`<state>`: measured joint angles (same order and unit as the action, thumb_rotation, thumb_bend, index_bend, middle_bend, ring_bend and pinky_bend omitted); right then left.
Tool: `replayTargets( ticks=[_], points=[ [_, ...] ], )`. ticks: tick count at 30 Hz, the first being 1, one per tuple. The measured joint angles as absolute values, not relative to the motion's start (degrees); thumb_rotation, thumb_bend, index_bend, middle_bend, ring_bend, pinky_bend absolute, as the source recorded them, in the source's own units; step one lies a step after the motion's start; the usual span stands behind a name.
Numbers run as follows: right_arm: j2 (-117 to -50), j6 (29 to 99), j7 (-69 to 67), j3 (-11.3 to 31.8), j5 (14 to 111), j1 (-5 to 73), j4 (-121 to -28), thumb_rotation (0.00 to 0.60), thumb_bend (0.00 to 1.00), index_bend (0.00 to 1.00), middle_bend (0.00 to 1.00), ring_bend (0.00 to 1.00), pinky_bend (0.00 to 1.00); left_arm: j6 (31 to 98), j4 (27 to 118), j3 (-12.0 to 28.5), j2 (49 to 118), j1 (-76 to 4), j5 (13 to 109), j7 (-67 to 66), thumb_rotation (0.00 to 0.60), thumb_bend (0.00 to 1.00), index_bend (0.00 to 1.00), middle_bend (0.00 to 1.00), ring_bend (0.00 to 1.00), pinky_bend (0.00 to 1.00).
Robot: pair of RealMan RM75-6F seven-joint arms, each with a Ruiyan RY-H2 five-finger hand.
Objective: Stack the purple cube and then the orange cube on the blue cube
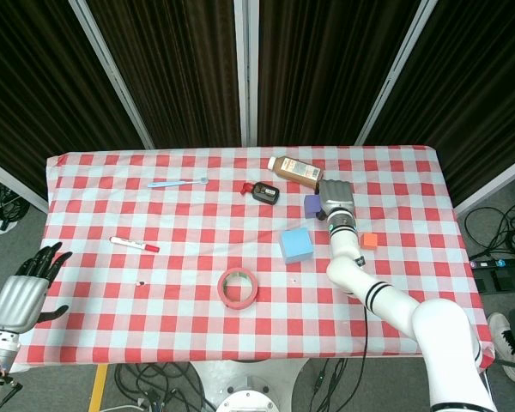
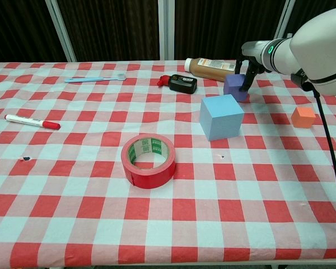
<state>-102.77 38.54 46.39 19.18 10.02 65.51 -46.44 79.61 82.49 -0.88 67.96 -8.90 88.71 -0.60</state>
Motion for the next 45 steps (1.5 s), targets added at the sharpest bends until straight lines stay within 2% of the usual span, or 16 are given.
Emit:
replayTargets(
  ticks=[6, 13, 19, 22, 28, 31, 36, 45],
  points=[
    [-97.2, 43.5, 45.9, 19.9, 13.0, 65.1, -56.7, 0.6, 0.2, 0.48, 1.0, 1.0, 0.96, 78.9, 83.2, -0.7, 67.9, -9.1, 88.0, -1.0, 0.6, 0.16, 0.16, 0.12, 0.06, 0.21],
    [-86.8, 52.6, 47.3, 20.0, 16.6, 63.5, -77.9, 0.6, 0.2, 0.48, 1.0, 1.0, 0.97, 78.1, 85.1, -0.2, 67.2, -9.5, 86.8, -1.8, 0.6, 0.16, 0.16, 0.12, 0.06, 0.21],
    [-77.6, 58.2, 49.7, 19.4, 15.8, 62.3, -95.8, 0.6, 0.2, 0.48, 1.0, 1.0, 0.97, 78.4, 86.0, -0.3, 66.6, -9.4, 87.0, -2.2, 0.6, 0.16, 0.16, 0.12, 0.06, 0.21],
    [-74.2, 60.3, 50.8, 18.0, 15.3, 61.9, -102.0, 0.6, 0.2, 0.49, 1.0, 1.0, 0.97, 78.8, 86.5, -0.2, 66.5, -9.3, 87.0, -2.2, 0.6, 0.16, 0.16, 0.12, 0.06, 0.21],
    [-72.7, 63.5, 52.8, 13.4, 14.3, 61.5, -106.9, 0.6, 0.2, 0.49, 1.0, 1.0, 0.97, 78.4, 87.3, -0.5, 66.1, -9.2, 86.8, -1.8, 0.6, 0.16, 0.16, 0.12, 0.06, 0.21],
    [-73.3, 64.0, 52.1, 12.5, 14.3, 61.2, -107.2, 0.6, 0.2, 0.49, 1.0, 1.0, 0.97, 78.4, 87.4, -0.5, 65.9, -9.2, 86.8, -1.5, 0.6, 0.16, 0.16, 0.12, 0.06, 0.21],
    [-74.8, 64.7, 50.3, 12.0, 15.3, 60.9, -106.3, 0.6, 0.2, 0.49, 1.0, 1.0, 0.97, 78.3, 87.2, -0.5, 65.7, -9.2, 86.8, -1.0, 0.6, 0.16, 0.16, 0.12, 0.06, 0.21],
    [-79.1, 70.8, 50.2, 13.0, 13.7, 61.7, -105.9, 0.6, 0.2, 0.52, 1.0, 1.0, 0.97, 78.1, 85.9, -0.6, 65.8, -9.4, 87.2, 1.1, 0.6, 0.16, 0.16, 0.12, 0.06, 0.21]
  ],
)
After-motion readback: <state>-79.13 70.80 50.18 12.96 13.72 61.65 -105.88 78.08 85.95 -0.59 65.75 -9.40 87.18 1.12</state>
